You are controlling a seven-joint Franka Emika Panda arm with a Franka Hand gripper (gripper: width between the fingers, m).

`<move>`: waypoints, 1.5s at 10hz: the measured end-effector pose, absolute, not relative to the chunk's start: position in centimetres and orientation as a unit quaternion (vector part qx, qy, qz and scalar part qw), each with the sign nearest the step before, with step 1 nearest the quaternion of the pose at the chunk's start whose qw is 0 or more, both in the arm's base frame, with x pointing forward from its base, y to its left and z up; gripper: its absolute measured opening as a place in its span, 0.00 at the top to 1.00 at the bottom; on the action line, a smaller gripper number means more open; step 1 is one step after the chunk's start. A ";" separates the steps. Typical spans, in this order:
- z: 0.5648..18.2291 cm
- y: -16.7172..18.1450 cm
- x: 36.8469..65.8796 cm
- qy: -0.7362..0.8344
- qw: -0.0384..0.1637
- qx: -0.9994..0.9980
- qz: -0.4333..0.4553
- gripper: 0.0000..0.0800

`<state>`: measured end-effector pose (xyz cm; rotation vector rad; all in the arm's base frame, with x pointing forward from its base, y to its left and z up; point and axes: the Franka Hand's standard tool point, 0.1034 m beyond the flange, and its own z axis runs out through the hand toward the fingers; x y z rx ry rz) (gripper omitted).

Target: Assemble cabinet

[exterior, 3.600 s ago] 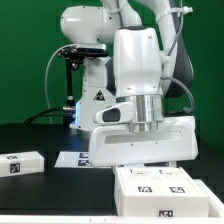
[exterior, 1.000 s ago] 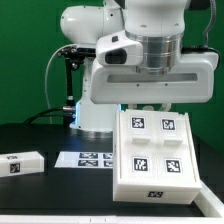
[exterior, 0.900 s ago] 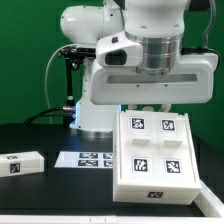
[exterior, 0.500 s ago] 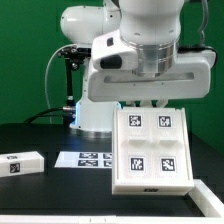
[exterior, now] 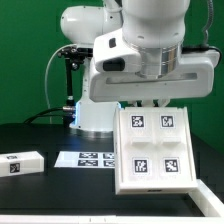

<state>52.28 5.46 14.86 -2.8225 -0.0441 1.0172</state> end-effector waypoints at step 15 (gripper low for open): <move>13.3 6.7 57.6 0.006 0.048 -0.903 0.427 0.72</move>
Offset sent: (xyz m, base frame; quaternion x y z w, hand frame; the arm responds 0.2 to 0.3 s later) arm 0.0000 0.0000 0.0000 0.0000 0.0000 0.0000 1.0000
